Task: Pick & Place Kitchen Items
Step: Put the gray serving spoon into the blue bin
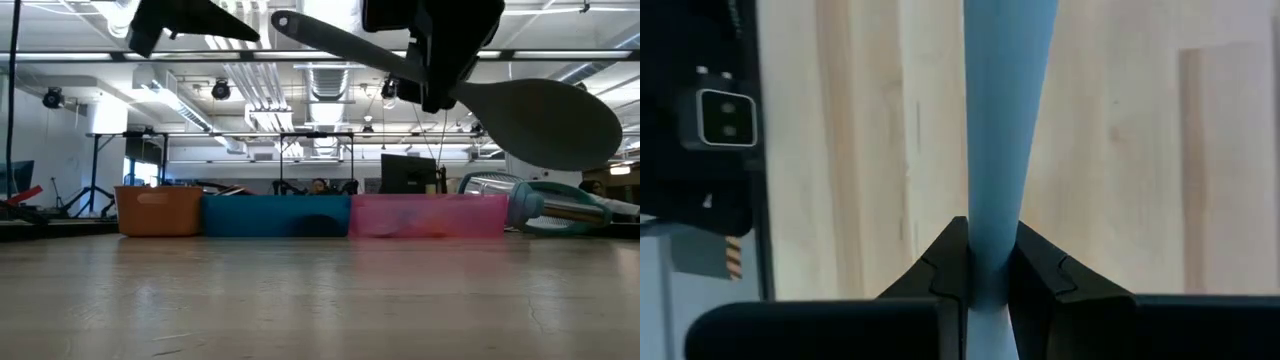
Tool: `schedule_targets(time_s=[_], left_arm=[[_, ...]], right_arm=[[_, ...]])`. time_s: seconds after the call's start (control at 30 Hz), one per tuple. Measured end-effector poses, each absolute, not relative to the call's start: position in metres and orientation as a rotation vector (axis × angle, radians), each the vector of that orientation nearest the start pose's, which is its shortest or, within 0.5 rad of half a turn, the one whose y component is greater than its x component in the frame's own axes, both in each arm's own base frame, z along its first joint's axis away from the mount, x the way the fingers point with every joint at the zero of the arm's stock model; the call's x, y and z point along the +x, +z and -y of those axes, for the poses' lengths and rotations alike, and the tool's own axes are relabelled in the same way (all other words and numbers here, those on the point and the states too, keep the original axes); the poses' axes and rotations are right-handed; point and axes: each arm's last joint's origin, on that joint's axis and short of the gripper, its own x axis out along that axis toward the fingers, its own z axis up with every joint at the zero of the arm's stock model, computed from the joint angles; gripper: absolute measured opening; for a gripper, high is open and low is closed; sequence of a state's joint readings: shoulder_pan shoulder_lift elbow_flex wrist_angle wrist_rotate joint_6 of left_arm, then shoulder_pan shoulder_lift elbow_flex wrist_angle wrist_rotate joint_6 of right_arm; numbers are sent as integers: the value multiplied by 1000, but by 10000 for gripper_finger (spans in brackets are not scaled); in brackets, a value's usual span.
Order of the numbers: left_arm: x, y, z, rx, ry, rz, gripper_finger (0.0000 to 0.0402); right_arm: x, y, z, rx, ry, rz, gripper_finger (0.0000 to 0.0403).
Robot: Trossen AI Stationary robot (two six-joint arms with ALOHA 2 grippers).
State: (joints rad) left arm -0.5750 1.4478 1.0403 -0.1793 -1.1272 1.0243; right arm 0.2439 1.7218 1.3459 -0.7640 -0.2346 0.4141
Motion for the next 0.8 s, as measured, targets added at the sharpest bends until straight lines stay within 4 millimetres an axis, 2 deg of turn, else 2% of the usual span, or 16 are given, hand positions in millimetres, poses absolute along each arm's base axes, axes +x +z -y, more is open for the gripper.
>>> schedule_targets(time_s=[0.2,0.47,0.63,0.8], left_arm=[[293,263,157,1511,364,-732,275],[323,241,176,1623,348,-799,275],[333,229,178,1655,349,-833,272],[342,222,166,1658,384,-884,250]], right_arm=[[339,233,-80,392,187,-1218,31],[342,238,-73,384,188,-1191,31],[342,240,-71,383,188,-1184,31],[343,241,-72,386,192,-1169,31]])
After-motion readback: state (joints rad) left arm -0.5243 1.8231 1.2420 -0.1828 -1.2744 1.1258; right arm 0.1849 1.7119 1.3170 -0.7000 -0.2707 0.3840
